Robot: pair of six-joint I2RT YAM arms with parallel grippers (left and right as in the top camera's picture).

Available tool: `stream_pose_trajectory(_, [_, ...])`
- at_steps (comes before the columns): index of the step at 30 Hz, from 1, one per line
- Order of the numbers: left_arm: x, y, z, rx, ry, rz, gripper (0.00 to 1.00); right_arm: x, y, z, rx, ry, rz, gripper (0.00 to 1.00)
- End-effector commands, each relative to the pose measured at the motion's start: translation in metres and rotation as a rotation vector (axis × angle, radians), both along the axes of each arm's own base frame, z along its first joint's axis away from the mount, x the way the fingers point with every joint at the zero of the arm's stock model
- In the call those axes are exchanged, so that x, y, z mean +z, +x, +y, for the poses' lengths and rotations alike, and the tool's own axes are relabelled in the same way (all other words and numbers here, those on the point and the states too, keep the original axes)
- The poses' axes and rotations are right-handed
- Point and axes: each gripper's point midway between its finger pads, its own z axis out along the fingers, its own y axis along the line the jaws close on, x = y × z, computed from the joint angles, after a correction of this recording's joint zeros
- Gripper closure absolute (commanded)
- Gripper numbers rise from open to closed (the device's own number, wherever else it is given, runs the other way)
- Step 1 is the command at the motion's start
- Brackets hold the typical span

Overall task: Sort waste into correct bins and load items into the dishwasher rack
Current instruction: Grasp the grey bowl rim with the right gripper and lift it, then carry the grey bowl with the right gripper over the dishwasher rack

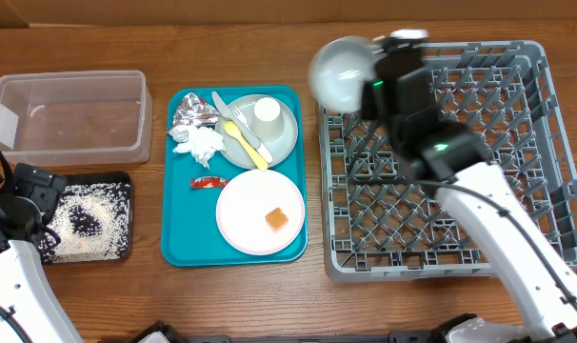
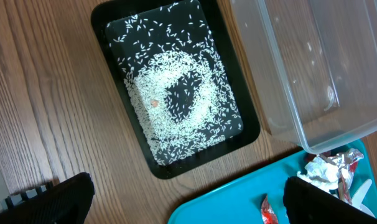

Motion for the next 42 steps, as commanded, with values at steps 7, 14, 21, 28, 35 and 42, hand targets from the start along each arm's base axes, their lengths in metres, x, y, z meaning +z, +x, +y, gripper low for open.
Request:
stream_pose_trajectory(7, [0.006, 0.001, 0.002, 0.003, 0.010, -0.015, 0.00, 0.019, 0.003, -0.137, -0.476, -0.387, -0.023, 0.96])
stream_pose_trajectory(14, [0.006, 0.001, 0.002, 0.003, 0.010, -0.015, 0.00, 0.013, 0.020, -0.164, -0.539, -0.562, 0.012, 0.93])
stream_pose_trajectory(21, [0.006, 0.001, 0.002, 0.003, 0.010, -0.015, 0.00, -0.012, 0.038, -0.192, -0.513, -0.764, 0.143, 0.91])
stream_pose_trajectory(28, [0.006, 0.001, 0.002, 0.003, 0.010, -0.015, 0.00, -0.038, 0.046, -0.190, -0.469, -0.810, 0.211, 0.93])
stream_pose_trajectory(35, [0.006, 0.001, 0.002, 0.003, 0.010, -0.015, 0.00, -0.074, 0.050, -0.182, -0.399, -0.783, 0.283, 0.94])
stream_pose_trajectory(42, [0.006, 0.001, 0.002, 0.003, 0.010, -0.015, 0.00, -0.083, 0.054, -0.165, -0.333, -0.764, 0.282, 0.96])
